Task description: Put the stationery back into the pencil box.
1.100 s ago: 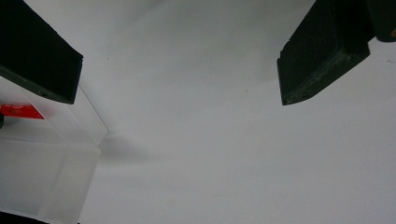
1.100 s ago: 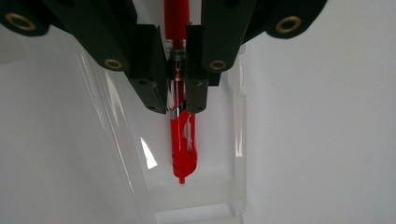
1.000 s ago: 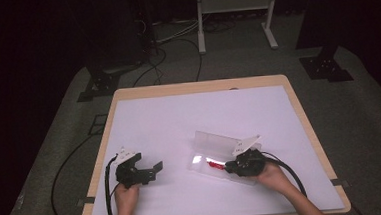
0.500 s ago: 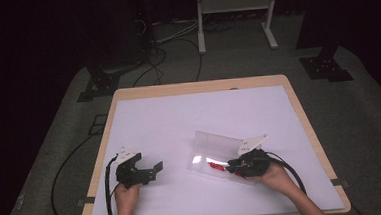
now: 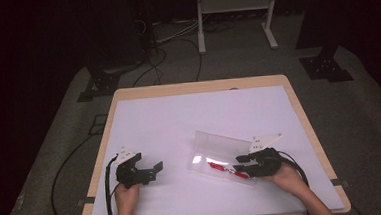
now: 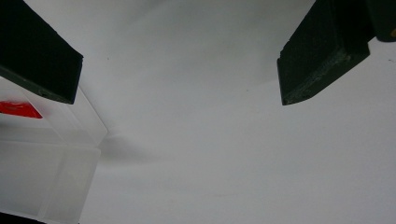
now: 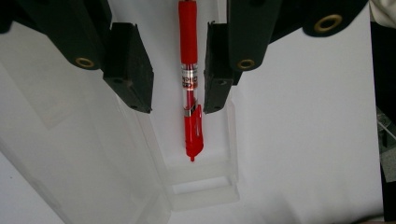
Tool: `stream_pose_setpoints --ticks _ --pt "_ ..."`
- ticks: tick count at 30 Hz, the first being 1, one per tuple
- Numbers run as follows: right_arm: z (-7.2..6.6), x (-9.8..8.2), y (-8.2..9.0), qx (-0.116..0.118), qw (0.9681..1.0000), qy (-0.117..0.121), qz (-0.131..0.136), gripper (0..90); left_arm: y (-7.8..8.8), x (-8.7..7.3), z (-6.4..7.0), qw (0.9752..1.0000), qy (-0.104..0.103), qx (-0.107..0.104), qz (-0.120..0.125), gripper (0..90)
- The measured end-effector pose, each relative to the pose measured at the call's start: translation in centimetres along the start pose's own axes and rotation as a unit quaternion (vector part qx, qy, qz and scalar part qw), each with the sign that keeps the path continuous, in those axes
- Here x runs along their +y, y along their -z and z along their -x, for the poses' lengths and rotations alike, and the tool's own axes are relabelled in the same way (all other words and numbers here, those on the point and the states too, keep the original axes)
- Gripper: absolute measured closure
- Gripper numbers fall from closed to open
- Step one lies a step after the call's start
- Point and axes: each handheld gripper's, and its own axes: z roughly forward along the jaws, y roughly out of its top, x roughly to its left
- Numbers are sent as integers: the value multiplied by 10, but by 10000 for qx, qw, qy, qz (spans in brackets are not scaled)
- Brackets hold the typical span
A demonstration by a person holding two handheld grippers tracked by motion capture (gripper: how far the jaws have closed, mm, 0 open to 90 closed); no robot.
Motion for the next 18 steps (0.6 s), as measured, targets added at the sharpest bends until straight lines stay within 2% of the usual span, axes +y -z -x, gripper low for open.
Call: stream_pose_setpoints --ticks 12,18 --pt "3 -3 13 -67 10000 -32 58 576 0 0 2 10000 -54 19 -44 0" --pt "5 -7 21 -80 9999 -106 72 520 0 0 2 10000 -35 24 -39 0"
